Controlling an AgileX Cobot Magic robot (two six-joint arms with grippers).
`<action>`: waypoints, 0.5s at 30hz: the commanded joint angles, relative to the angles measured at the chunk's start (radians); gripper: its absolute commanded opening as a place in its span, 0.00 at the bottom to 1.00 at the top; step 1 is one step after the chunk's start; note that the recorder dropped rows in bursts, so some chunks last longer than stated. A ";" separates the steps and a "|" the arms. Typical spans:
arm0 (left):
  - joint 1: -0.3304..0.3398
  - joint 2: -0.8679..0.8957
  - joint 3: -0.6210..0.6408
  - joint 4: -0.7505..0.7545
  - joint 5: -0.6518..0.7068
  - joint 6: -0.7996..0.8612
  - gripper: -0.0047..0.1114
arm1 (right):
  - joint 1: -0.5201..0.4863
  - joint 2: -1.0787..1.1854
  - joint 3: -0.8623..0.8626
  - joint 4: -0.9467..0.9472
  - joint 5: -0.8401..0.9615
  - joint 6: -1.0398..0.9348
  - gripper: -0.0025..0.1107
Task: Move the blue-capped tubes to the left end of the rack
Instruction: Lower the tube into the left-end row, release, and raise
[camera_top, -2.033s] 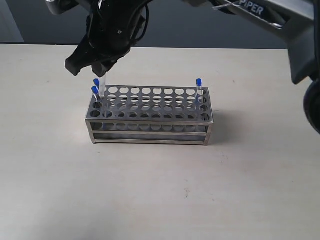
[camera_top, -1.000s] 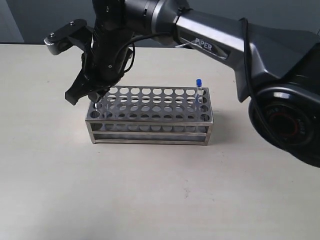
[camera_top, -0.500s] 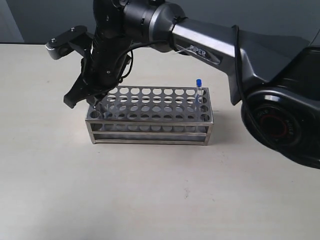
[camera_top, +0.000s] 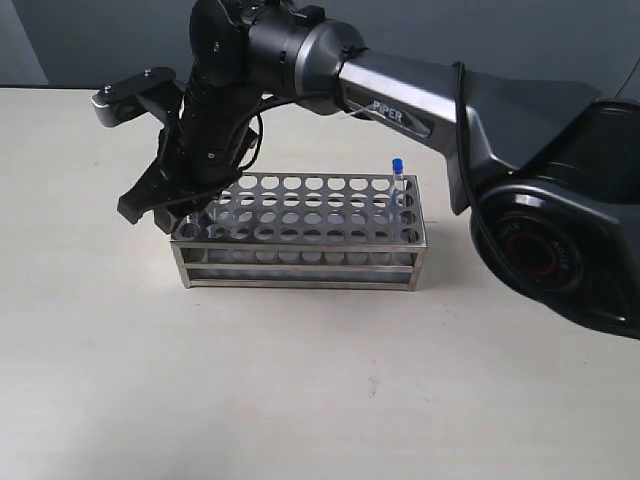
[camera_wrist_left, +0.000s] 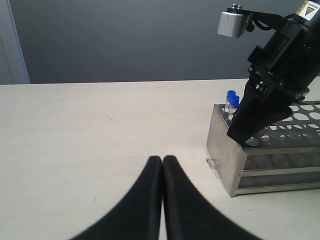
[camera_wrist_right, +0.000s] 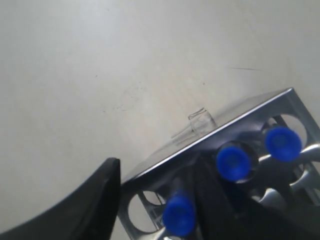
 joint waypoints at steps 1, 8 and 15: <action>-0.004 0.003 -0.005 0.001 -0.007 -0.001 0.05 | 0.006 -0.018 -0.001 0.041 0.046 0.025 0.43; -0.004 0.003 -0.005 0.001 -0.007 -0.001 0.05 | 0.006 -0.083 -0.001 -0.051 0.046 0.073 0.43; -0.004 0.003 -0.005 0.001 -0.007 -0.001 0.05 | 0.006 -0.129 -0.001 -0.080 0.080 0.083 0.43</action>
